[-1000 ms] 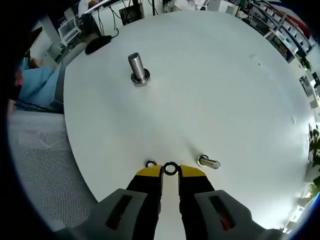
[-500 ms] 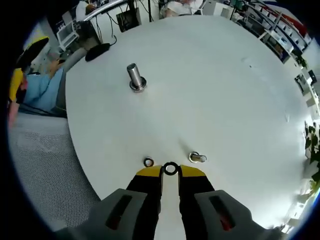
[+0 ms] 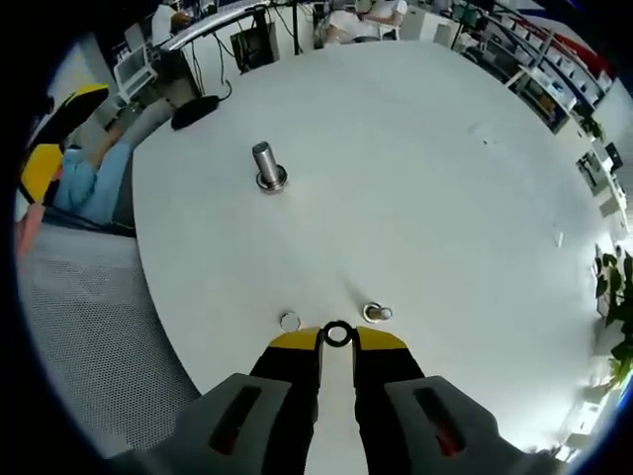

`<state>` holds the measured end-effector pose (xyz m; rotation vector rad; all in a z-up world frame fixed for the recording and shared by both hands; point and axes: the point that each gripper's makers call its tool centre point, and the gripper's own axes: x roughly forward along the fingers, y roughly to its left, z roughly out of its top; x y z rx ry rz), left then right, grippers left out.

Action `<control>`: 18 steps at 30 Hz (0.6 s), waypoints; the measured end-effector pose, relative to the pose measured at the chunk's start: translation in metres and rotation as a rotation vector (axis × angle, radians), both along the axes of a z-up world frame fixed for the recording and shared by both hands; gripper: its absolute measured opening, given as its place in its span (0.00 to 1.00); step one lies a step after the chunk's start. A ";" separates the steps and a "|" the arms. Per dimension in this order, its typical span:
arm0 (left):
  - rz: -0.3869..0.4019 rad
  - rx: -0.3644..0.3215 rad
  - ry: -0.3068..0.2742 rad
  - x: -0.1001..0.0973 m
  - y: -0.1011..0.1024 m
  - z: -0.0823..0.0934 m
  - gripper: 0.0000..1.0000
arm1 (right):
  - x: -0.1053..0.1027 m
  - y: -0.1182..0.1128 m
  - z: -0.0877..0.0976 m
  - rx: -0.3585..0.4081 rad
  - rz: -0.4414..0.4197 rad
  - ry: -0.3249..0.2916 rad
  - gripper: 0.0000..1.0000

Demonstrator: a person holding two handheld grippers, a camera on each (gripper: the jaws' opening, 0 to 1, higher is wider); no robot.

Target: Place the washer onto the threaded stud by aligning its center hole with the stud, sliding it down to the base, and recovering from edge contact or off-axis alignment until the washer reaches the visible bottom stop.

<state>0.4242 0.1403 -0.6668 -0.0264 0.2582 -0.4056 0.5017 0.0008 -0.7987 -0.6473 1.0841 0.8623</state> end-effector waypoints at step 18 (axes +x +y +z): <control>-0.001 -0.006 0.012 0.000 0.000 -0.003 0.28 | 0.019 -0.007 0.005 -0.032 0.032 -0.039 0.13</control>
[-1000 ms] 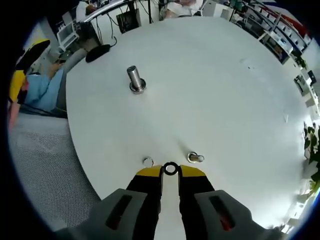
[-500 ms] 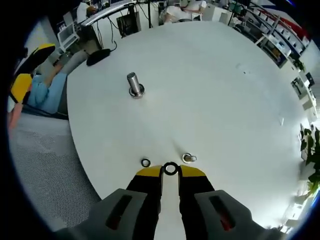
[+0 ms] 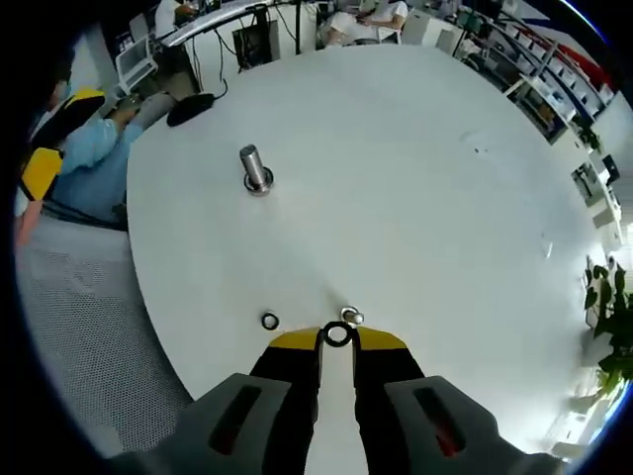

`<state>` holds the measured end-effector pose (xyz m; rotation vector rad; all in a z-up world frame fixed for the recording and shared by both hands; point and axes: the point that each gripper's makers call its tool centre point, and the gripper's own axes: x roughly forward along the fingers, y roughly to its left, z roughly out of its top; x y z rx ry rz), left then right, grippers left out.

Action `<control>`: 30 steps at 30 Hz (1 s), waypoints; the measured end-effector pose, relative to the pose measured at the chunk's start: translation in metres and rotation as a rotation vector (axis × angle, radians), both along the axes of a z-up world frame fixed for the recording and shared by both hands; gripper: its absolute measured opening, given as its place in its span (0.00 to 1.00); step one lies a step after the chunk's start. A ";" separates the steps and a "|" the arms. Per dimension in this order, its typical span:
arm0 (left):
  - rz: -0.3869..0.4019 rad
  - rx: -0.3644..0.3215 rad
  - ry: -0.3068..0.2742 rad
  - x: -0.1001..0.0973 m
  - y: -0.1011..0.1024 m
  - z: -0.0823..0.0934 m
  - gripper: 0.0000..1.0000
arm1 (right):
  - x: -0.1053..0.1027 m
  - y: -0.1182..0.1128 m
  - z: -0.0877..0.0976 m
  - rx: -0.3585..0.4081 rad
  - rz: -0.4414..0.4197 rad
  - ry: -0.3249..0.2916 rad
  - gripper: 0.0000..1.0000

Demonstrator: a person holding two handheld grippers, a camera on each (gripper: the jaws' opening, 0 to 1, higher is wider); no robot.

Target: Place the washer onto the threaded stud by aligning its center hole with the stud, sliding it down to the base, and recovering from edge contact or off-axis alignment until the washer reaches the visible bottom stop.

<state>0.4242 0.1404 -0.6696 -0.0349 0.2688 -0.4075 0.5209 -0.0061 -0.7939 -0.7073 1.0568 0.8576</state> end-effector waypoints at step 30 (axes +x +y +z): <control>-0.002 -0.019 0.013 0.000 -0.001 -0.002 0.28 | 0.016 -0.001 -0.019 -0.049 0.036 0.024 0.13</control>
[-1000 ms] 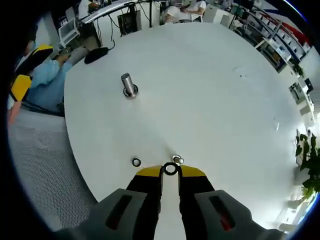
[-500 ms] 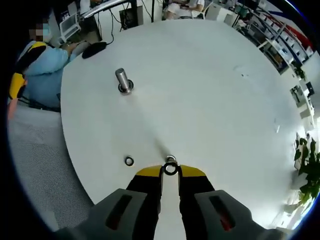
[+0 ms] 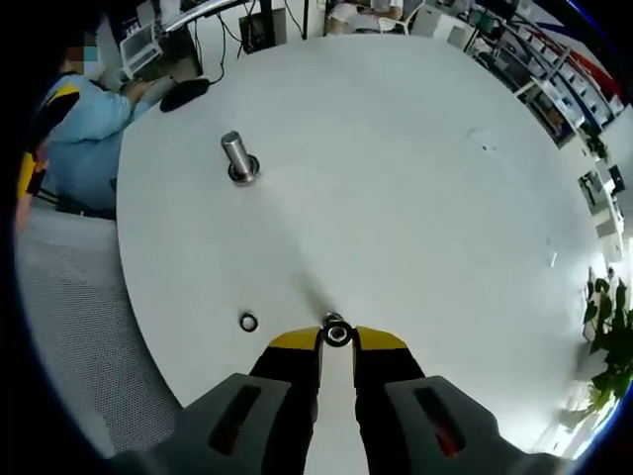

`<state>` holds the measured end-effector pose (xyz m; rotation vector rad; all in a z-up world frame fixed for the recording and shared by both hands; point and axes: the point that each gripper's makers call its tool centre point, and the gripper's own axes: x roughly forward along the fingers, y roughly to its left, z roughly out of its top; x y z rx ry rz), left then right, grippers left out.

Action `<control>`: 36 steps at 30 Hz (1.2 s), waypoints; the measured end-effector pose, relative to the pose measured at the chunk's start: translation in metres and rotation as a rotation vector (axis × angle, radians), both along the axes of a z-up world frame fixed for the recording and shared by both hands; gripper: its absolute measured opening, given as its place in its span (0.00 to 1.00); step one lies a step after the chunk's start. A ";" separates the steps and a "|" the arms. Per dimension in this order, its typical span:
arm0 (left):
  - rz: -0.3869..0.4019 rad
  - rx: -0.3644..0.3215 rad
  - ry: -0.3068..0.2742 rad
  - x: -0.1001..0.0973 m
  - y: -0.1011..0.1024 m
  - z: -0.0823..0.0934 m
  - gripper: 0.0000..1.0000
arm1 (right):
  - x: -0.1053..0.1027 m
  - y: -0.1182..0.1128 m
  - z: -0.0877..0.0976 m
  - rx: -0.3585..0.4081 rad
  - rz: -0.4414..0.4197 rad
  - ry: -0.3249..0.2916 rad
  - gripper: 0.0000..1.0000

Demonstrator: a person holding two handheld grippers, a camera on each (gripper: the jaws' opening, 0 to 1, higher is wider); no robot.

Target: Place the washer onto the threaded stud by aligning its center hole with the stud, sliding it down to the base, and recovering from edge contact or off-axis alignment until the washer reaches the visible bottom stop.

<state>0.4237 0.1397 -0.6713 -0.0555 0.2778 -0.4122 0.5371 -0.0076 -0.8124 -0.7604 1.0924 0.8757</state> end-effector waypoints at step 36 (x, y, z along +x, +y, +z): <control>0.007 -0.010 0.004 0.000 0.001 0.000 0.28 | 0.000 -0.005 -0.006 -0.010 -0.008 0.010 0.16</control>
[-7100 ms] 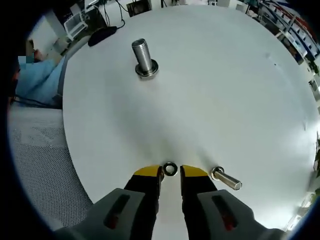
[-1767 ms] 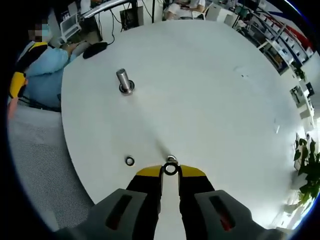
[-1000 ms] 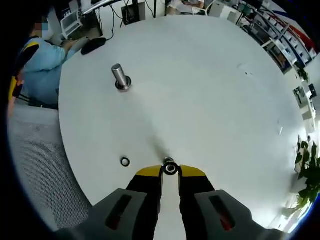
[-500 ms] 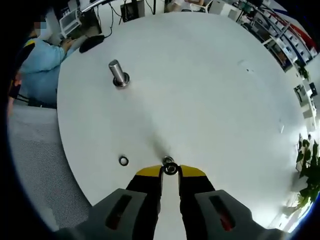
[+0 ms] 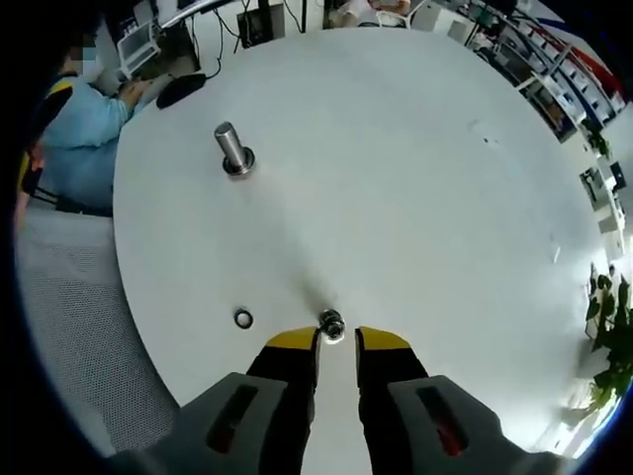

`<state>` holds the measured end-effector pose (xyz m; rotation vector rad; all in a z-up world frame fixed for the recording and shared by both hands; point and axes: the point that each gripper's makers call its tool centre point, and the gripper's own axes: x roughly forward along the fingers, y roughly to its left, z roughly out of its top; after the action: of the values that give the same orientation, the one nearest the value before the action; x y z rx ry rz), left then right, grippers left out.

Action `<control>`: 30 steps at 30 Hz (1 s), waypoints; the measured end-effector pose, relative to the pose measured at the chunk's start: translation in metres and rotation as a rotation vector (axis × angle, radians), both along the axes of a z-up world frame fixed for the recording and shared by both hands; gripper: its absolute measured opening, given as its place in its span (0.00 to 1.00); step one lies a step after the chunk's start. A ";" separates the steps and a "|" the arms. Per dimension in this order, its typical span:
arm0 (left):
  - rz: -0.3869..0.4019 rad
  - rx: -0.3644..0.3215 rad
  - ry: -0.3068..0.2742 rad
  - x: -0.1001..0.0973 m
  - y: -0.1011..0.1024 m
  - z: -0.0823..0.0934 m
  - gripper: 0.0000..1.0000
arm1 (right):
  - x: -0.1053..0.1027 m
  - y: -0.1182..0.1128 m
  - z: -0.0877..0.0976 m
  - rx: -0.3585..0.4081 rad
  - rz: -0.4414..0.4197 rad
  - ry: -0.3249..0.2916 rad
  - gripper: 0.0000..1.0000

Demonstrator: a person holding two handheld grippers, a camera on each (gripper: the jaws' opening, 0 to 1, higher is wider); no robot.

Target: Place the washer onto the threaded stud by aligning its center hole with the stud, sliding it down to the base, and recovering from edge contact or off-axis alignment until the washer reaches the visible bottom stop.

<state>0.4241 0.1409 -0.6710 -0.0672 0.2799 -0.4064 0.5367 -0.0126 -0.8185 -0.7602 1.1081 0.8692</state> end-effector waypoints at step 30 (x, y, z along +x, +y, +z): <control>0.008 0.009 -0.003 0.000 0.002 0.000 0.28 | -0.017 0.002 -0.003 0.035 -0.027 0.010 0.17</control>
<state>0.4244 0.1431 -0.6710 -0.0583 0.2783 -0.3976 0.5193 -0.0104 -0.8215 -0.7112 1.1065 0.8685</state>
